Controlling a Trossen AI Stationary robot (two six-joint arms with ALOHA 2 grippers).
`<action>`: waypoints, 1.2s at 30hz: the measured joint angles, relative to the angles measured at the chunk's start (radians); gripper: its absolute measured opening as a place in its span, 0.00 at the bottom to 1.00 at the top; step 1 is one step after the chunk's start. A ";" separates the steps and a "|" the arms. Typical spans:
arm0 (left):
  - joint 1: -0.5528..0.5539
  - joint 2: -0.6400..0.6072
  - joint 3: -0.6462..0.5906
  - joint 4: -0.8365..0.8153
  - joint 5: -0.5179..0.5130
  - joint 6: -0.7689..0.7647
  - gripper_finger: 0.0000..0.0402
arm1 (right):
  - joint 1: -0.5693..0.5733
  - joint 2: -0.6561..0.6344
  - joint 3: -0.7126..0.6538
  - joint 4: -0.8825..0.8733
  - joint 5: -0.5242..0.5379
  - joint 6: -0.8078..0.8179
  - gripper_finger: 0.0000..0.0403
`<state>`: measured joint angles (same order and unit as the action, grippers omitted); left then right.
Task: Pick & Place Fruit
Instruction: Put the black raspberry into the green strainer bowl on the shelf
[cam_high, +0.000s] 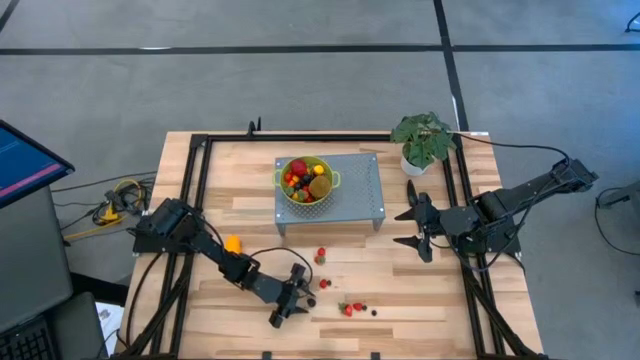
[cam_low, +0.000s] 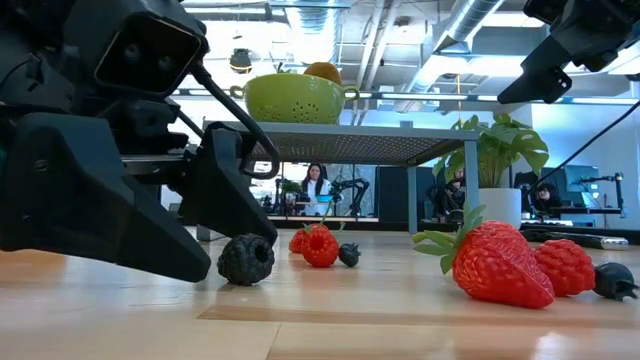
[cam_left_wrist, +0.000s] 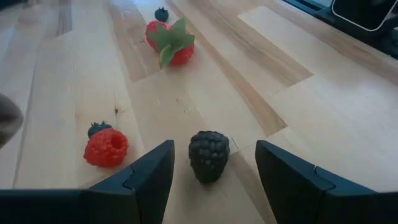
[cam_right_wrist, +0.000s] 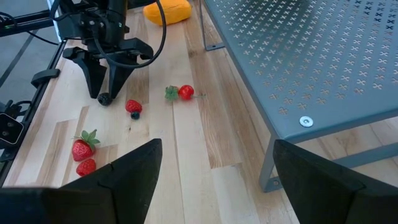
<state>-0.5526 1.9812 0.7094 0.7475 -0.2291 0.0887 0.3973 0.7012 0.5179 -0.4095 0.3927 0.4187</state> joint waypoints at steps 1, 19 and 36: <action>0.002 0.000 0.000 0.000 0.000 0.000 0.54 | 0.000 0.000 0.000 0.000 0.000 0.000 0.75; 0.024 0.058 0.016 0.041 0.029 -0.052 0.54 | 0.000 0.000 0.000 0.000 0.000 0.000 0.75; 0.025 0.061 0.015 0.050 0.034 -0.071 0.52 | 0.000 0.000 0.000 0.000 0.000 0.000 0.75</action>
<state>-0.5278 2.0422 0.7242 0.7971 -0.1948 0.0174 0.3973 0.7013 0.5179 -0.4096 0.3928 0.4191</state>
